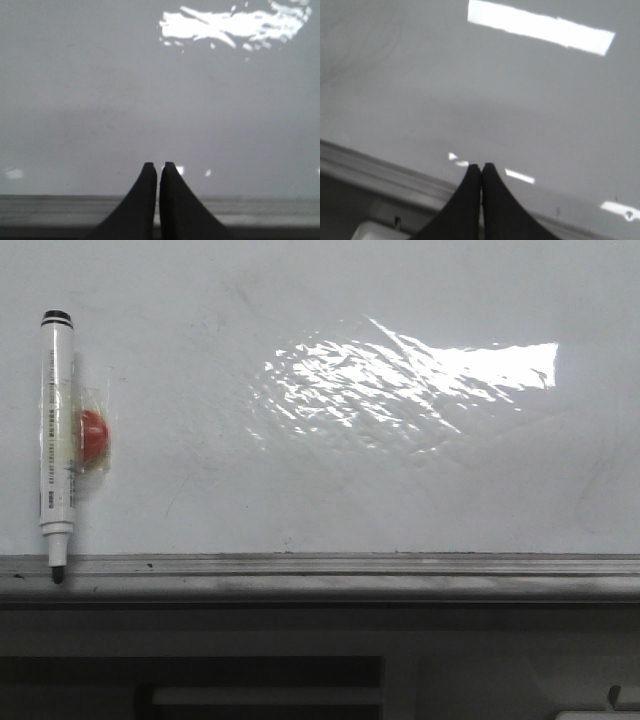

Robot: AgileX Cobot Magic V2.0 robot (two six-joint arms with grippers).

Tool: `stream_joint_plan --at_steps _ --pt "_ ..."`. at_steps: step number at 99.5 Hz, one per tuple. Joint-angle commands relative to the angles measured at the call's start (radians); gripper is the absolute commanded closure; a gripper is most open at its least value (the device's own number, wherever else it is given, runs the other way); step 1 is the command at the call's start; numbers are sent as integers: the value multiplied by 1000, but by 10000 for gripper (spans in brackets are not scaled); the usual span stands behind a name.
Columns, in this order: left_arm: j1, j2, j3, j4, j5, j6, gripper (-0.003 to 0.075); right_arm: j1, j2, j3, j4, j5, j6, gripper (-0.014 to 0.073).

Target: Write number 9 on whiteboard

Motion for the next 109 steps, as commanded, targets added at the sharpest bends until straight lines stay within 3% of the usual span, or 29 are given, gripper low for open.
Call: stream_joint_plan --at_steps 1,7,23,34,44,57,70,78,87,95,109 --pt "-7 -29 19 -193 -203 -10 741 -5 -16 29 121 -247 24 655" --pt "-7 -29 19 -320 -271 -20 741 -5 -16 29 325 -337 29 655" --pt "-7 -29 15 -627 -341 -39 741 -5 -16 27 588 -373 29 655" --pt "-9 -29 -22 -630 -280 -27 741 -5 -16 0 711 -359 29 655" --pt "-9 -7 -113 -502 -155 -25 741 -5 -9 -84 696 -269 27 655" --pt "-9 104 -285 -273 89 -25 741 -5 51 -249 594 11 -56 655" --pt "-9 267 -443 -213 216 -12 716 -5 167 -395 483 224 -98 617" --pt "-9 376 -509 -241 257 67 622 -5 235 -455 446 270 -100 503" --pt "-9 479 -566 -305 320 225 468 -5 308 -510 437 287 -100 308" --pt "-11 551 -593 -449 383 368 381 -5 363 -546 437 305 -100 158" --pt "-81 628 -587 -740 402 524 373 -5 419 -565 437 312 -100 121"
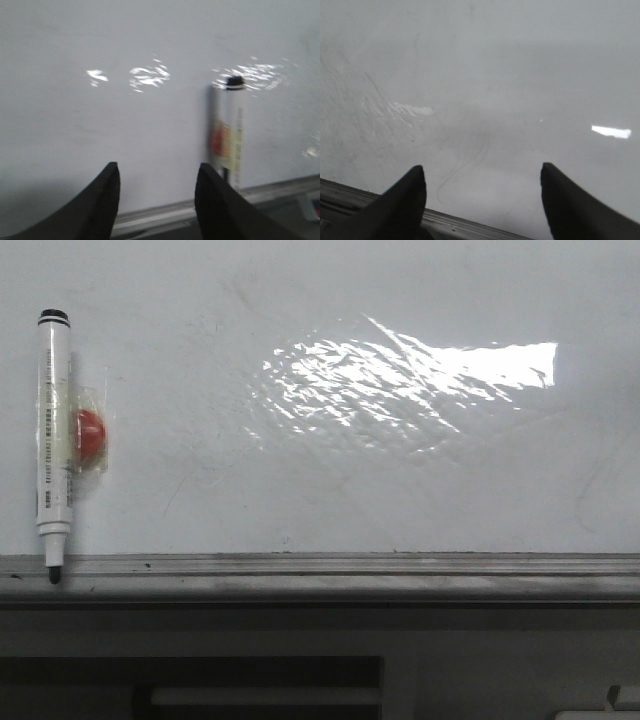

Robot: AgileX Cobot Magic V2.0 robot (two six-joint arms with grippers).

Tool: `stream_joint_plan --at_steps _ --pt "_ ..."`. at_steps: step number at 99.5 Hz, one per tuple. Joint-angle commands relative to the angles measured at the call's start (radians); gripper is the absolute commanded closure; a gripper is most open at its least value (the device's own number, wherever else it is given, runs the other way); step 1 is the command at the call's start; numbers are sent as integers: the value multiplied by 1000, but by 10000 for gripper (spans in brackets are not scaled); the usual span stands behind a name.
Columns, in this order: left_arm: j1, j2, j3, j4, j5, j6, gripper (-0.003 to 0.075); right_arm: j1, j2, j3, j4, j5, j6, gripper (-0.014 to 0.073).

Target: Write number 9 on whiteboard

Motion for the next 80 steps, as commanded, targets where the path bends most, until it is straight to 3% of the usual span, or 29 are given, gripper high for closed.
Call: stream_joint_plan --at_steps 1,30,80 --pt "-51 51 -32 -206 -35 117 373 -5 43 -40 -3 -50 -11 121" --pt "-181 208 -32 -236 -54 137 374 9 47 -40 -3 -73 -11 121" --pt "-325 439 -32 -305 -246 159 375 22 47 -40 -3 -75 -11 121"
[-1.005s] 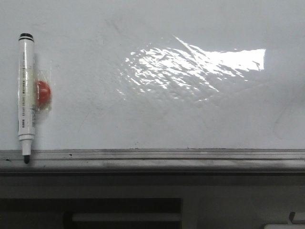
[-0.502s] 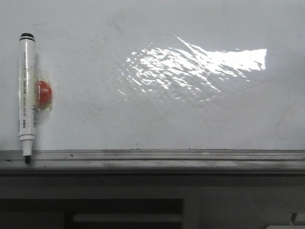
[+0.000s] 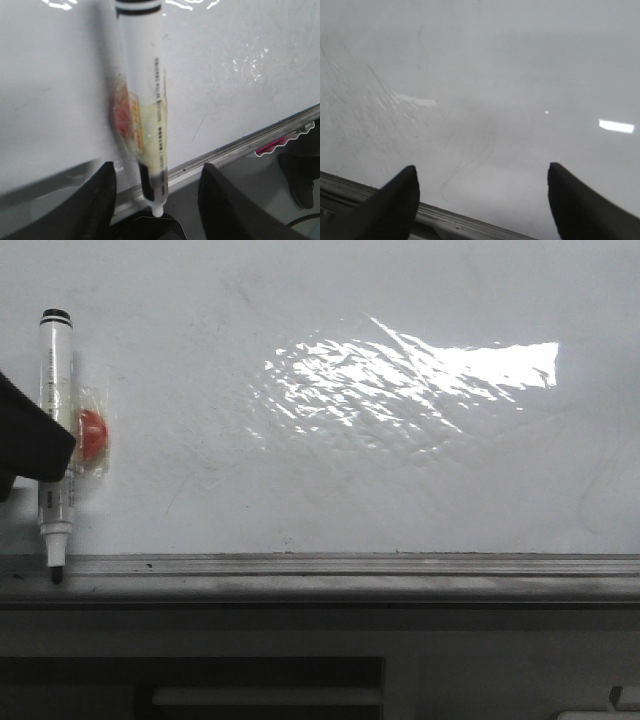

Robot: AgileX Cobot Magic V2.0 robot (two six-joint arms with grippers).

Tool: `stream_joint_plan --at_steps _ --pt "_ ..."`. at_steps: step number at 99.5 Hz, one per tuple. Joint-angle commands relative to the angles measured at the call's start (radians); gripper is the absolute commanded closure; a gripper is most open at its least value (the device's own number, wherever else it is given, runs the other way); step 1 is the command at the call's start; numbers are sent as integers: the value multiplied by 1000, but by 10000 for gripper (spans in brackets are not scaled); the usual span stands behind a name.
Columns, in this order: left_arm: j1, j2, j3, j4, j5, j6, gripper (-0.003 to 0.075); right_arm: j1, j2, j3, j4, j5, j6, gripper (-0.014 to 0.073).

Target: Write number 9 on whiteboard

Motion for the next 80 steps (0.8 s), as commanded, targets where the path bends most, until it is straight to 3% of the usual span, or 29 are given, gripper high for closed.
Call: stream_joint_plan --at_steps 1,16,36,45,54,59,70,80 --pt "-24 23 -32 -39 -77 7 375 -1 17 -36 -1 -74 -6 121" --pt "-24 69 -32 -39 -80 7 477 -1 17 -36 -1 -74 -6 121" --pt "-24 108 -32 -39 -130 7 739 -1 17 -36 -1 -76 -6 121" --pt "-24 110 -35 -39 -155 16 741 4 17 -36 -1 -76 -6 121" --pt "-41 100 -70 -39 -102 155 741 29 17 -38 16 -68 -20 121" --pt "-58 95 -100 -39 -34 299 741 58 17 -38 69 -52 -108 121" --pt "-119 96 -183 -10 138 618 741 128 33 -45 306 20 -446 121" --pt "-185 96 -222 64 183 778 741 185 88 -71 458 98 -657 121"
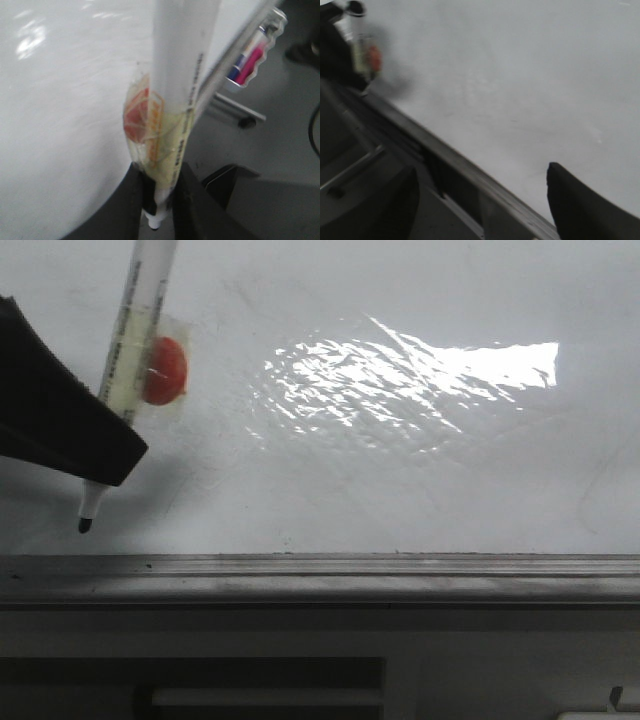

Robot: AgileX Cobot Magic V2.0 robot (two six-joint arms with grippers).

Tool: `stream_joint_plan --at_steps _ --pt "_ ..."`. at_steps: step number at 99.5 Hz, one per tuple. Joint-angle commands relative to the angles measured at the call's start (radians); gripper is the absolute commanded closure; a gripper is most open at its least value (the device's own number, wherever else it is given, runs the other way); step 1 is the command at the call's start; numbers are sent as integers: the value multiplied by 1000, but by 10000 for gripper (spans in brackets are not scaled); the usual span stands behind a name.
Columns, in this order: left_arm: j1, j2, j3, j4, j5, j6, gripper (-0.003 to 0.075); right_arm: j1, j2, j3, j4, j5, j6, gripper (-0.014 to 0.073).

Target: Write number 9 on whiteboard

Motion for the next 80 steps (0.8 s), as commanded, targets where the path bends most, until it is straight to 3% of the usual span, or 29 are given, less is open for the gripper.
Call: stream_joint_plan --at_steps 1,18,37,63,80 --pt "-69 -16 -66 46 43 189 741 45 60 -57 178 8 -229 121" --pt "-180 -4 -69 247 -1 198 741 154 207 -135 266 37 -441 121" --pt "-198 1 -69 277 -73 190 741 316 378 -192 284 -12 -498 120" --pt "-198 1 -69 279 -117 191 741 595 581 -247 308 -351 -498 120" --pt "-198 1 -69 279 -117 191 741 642 680 -271 371 -494 -498 120"
